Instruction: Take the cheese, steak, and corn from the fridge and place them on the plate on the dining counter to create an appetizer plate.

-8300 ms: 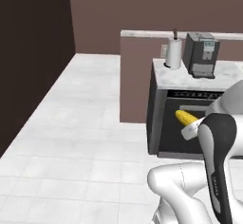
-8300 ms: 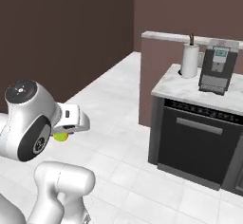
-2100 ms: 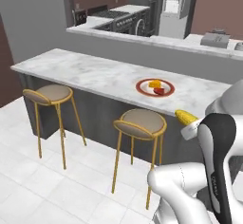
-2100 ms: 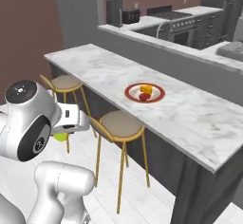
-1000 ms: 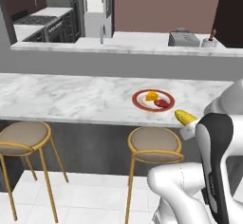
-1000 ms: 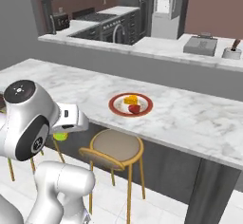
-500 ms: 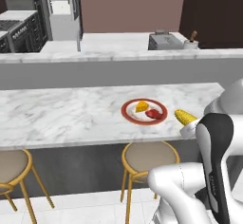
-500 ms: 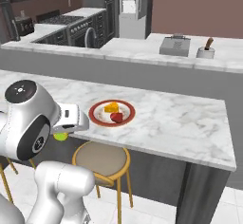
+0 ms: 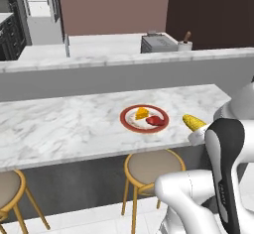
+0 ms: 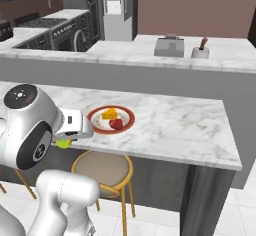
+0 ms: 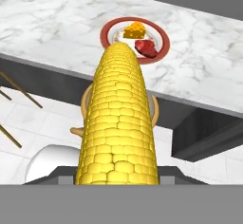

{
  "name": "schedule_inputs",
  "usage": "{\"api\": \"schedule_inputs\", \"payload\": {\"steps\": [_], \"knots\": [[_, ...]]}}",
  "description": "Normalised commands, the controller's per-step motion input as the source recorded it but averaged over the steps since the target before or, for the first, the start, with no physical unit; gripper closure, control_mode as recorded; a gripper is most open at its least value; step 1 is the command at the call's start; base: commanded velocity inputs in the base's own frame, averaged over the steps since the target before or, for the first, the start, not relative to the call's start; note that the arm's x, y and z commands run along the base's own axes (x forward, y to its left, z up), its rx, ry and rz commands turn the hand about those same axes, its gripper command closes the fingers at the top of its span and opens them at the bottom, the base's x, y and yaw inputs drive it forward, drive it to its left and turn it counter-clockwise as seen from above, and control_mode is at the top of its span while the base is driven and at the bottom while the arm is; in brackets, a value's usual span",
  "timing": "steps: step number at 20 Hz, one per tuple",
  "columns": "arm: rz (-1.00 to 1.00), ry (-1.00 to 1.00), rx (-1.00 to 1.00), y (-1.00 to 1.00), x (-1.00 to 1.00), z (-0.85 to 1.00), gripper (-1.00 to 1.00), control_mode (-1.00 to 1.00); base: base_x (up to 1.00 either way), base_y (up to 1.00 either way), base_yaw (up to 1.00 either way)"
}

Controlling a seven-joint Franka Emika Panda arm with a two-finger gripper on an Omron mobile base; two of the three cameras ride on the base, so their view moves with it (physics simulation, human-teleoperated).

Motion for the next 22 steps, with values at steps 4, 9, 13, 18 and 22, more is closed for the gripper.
{"api": "schedule_inputs", "payload": {"steps": [4, 9, 13, 18, 22], "knots": [[0.0, 0.0, 0.0, 0.0, 0.0, 0.0, 1.0, 1.0, 0.57, 0.33, -0.18], [-0.12, 0.0, 0.0, 0.2, 0.33, -0.01, 1.0, -1.0, 0.0, 0.0, 0.0], [-0.08, 0.0, 0.0, 0.33, 0.16, 0.0, 1.0, -1.0, 0.0, 0.0, 0.0], [-0.15, 0.0, 0.0, 0.48, 0.16, 0.0, 1.0, -1.0, 0.0, 0.0, 0.0], [-0.13, 0.01, 0.0, 0.25, 0.21, 0.0, 1.0, -1.0, 0.0, 0.0, 0.0]]}}
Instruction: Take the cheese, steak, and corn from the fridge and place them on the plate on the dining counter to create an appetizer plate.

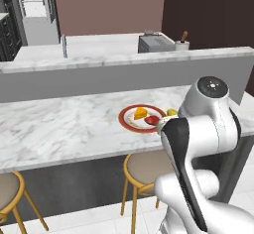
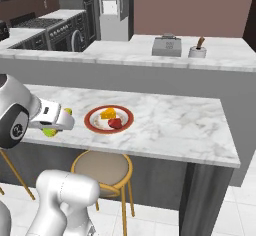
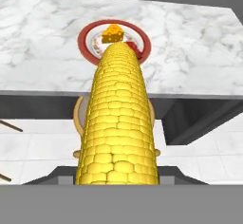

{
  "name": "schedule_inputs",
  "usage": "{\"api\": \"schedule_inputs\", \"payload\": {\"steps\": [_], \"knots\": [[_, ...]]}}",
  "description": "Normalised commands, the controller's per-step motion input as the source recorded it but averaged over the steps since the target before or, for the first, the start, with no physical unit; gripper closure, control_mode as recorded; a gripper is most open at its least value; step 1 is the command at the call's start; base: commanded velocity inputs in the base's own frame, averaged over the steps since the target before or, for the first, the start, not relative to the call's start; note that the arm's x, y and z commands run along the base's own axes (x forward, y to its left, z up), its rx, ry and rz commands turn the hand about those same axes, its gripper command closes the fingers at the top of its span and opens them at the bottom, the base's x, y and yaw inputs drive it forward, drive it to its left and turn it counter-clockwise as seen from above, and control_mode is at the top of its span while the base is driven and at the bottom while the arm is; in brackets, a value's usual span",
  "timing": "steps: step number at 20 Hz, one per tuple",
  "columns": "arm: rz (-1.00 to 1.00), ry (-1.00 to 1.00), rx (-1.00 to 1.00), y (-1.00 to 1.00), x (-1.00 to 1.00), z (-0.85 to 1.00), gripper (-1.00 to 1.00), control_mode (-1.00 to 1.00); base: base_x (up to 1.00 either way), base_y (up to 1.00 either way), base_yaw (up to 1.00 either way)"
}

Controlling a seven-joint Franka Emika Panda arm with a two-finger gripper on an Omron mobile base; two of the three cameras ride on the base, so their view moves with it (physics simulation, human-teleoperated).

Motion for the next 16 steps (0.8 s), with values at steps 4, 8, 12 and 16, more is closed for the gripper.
{"api": "schedule_inputs", "payload": {"steps": [4, 8, 12, 16], "knots": [[-0.15, 0.03, 0.0, 0.29, 0.3, 0.0, 1.0, -1.0, 0.0, 0.0, 0.0], [-0.21, 0.05, 0.0, 0.2, 0.45, -0.02, 1.0, -1.0, 0.0, 0.0, 0.0], [-0.22, 0.02, 0.01, 0.05, 0.46, -0.13, 1.0, -1.0, 0.0, 0.0, 0.0], [-0.05, 0.04, 0.07, -0.05, 0.44, -0.08, 1.0, -1.0, 0.0, 0.0, 0.0]]}}
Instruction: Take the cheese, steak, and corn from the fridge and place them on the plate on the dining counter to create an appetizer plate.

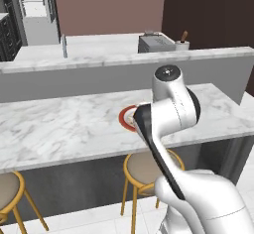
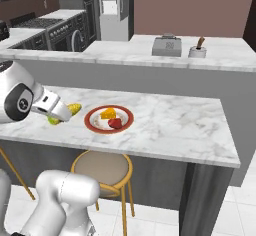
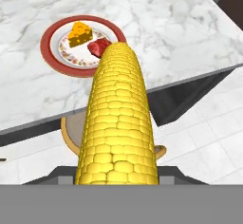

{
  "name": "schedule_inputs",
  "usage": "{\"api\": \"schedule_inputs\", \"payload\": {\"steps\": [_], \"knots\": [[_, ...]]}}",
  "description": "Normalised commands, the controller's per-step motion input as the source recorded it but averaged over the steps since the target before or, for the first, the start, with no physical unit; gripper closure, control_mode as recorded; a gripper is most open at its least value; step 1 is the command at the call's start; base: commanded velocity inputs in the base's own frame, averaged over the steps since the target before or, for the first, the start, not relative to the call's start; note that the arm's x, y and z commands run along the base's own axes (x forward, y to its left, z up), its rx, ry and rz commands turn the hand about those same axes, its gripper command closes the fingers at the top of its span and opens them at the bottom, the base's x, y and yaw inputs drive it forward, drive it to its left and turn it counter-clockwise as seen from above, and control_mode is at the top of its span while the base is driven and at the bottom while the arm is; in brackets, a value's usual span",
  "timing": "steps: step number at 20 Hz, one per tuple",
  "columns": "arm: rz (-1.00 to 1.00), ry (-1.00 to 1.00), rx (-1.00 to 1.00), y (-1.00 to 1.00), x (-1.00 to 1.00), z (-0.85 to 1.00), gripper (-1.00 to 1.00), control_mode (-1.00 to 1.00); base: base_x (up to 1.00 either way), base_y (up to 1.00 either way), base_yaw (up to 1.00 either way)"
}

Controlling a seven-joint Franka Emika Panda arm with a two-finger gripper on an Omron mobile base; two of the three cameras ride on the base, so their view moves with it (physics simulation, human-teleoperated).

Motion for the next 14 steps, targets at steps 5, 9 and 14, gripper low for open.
{"api": "schedule_inputs", "payload": {"steps": [5, 9, 14], "knots": [[0.0, 0.09, 0.12, -0.21, 0.48, -0.14, 1.0, -1.0, 0.0, 0.0, 0.0], [0.02, 0.02, 0.11, -0.14, 0.48, -0.34, 1.0, -1.0, 0.0, 0.0, 0.0], [0.03, 0.01, 0.01, 0.0, 0.4, -0.34, 1.0, -1.0, 0.0, 0.0, 0.0]]}}
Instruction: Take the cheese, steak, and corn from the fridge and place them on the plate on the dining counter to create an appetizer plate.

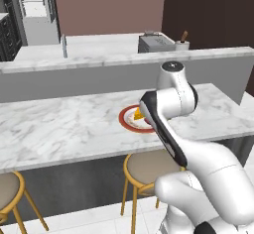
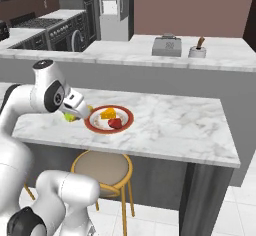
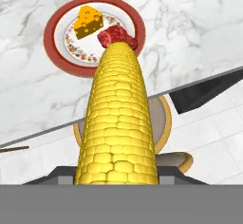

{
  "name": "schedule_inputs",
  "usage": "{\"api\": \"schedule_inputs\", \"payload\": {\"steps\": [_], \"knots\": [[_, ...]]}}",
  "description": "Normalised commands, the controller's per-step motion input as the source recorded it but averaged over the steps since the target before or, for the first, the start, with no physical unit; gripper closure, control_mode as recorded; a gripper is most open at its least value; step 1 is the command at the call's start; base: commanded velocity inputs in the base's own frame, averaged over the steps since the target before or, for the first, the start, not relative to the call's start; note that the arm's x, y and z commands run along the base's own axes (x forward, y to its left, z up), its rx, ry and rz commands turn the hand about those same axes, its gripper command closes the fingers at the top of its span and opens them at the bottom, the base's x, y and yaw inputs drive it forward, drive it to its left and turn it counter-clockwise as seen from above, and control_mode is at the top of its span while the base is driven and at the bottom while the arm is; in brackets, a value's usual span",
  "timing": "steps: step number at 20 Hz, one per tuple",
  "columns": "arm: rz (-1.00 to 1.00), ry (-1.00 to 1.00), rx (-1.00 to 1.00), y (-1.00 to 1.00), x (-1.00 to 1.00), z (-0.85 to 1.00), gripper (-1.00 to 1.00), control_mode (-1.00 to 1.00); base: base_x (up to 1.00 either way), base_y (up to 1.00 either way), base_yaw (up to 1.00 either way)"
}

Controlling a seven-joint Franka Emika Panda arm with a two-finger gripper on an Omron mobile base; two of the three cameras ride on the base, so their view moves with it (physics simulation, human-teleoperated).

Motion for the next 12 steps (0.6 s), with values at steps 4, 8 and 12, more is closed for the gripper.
{"api": "schedule_inputs", "payload": {"steps": [4, 8, 12], "knots": [[0.07, 0.07, 0.0, 0.0, 0.48, -0.43, 1.0, -1.0, 0.0, 0.0, 0.0], [0.1, 0.09, 0.0, 0.0, 0.55, -0.42, 1.0, -1.0, 0.0, 0.0, 0.0], [0.11, 0.08, 0.0, 0.01, 0.56, -0.22, 1.0, -1.0, 0.0, 0.0, 0.0]]}}
